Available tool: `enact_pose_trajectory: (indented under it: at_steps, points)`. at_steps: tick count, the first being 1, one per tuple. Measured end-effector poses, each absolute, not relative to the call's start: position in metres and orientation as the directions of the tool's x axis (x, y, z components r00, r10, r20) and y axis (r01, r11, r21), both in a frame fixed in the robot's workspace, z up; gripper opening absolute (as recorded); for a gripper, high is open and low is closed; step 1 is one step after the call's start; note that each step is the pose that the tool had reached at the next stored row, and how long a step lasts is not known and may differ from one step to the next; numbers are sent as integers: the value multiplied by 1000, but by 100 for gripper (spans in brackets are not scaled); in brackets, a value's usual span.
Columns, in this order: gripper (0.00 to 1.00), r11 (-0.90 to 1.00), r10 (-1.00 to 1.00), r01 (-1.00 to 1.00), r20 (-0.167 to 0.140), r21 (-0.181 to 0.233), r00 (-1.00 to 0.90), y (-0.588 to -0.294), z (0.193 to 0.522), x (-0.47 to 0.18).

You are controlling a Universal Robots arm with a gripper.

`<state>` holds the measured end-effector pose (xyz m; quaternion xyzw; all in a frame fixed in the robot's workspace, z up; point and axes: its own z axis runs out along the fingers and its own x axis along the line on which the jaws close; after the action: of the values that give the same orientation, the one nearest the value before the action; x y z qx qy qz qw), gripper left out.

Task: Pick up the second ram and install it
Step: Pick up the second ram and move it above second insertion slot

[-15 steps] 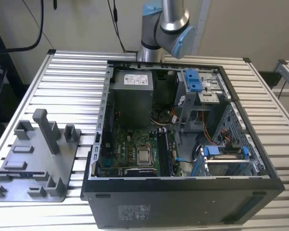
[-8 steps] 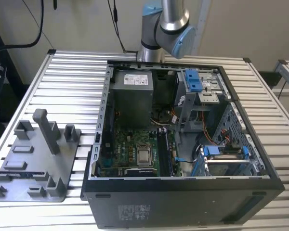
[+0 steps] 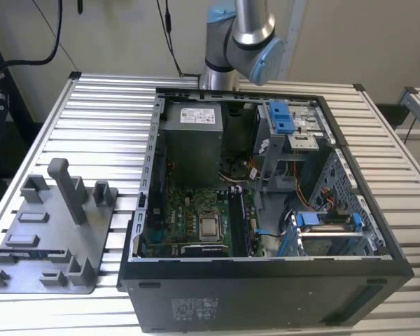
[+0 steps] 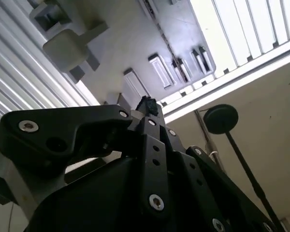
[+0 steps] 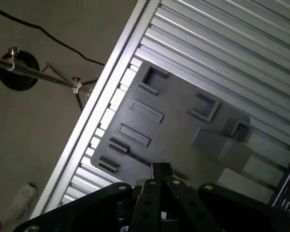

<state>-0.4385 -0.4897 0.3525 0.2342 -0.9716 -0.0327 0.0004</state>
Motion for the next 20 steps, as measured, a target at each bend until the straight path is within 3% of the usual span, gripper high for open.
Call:
enact_pose_trajectory:
  at_steps: [20]
  points:
    - [11,693,-718,-718,-17,61,-695,-490,348,-440]
